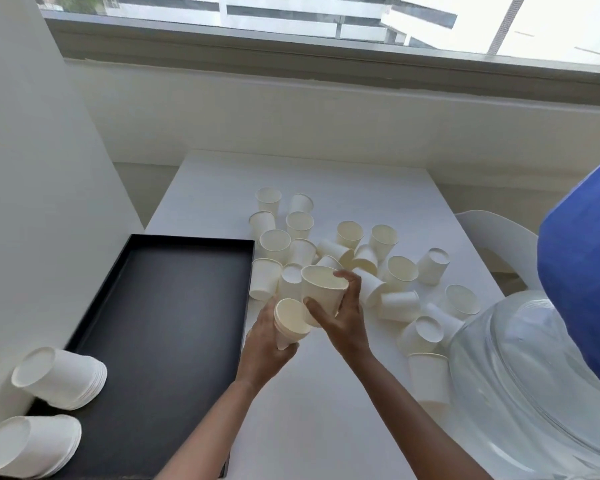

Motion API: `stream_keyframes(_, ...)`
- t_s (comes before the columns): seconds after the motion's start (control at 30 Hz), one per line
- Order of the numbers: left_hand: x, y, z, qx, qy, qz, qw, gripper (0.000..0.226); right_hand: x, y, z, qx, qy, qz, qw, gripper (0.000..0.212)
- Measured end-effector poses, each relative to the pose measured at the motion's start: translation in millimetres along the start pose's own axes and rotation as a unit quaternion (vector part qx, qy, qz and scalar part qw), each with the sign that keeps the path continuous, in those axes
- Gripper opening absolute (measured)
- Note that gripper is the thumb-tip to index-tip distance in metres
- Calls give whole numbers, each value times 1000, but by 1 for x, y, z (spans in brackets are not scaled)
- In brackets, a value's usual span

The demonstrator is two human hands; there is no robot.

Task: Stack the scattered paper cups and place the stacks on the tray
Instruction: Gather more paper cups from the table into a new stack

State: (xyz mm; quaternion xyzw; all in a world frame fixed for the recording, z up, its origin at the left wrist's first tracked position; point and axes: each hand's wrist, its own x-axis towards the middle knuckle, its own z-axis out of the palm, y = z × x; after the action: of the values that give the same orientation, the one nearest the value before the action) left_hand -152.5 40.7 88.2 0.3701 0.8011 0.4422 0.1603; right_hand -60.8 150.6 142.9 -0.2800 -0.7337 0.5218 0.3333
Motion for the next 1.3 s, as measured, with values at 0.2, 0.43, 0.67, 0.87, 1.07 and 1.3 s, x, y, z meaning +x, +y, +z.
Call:
stream_keyframes(0.2,-3,4,7,-61,-22,-16,998,87,-8,1,12,27,29,11,999,51)
stream_keyframes(0.43,-3,14,9,-129,-28,-16,991,98,-22,16,20,-34,-9,13,999,52)
stream_keyframes(0.67,-2,16,9,-142,-24,-51,988,90,-26,27,8,-115,-115,7,987,55)
stream_keyframes(0.87,-2,11,6,-113,-32,-41,992,92,-28,37,-38,-276,-136,-67,949,73)
stream_keyframes(1.07,1,5,10,-92,-45,-49,994,89,-44,61,-84,-453,104,-7,885,62)
stream_keyframes(1.3,2,6,19,-80,-61,-53,993,87,-73,91,-104,-467,131,114,867,71)
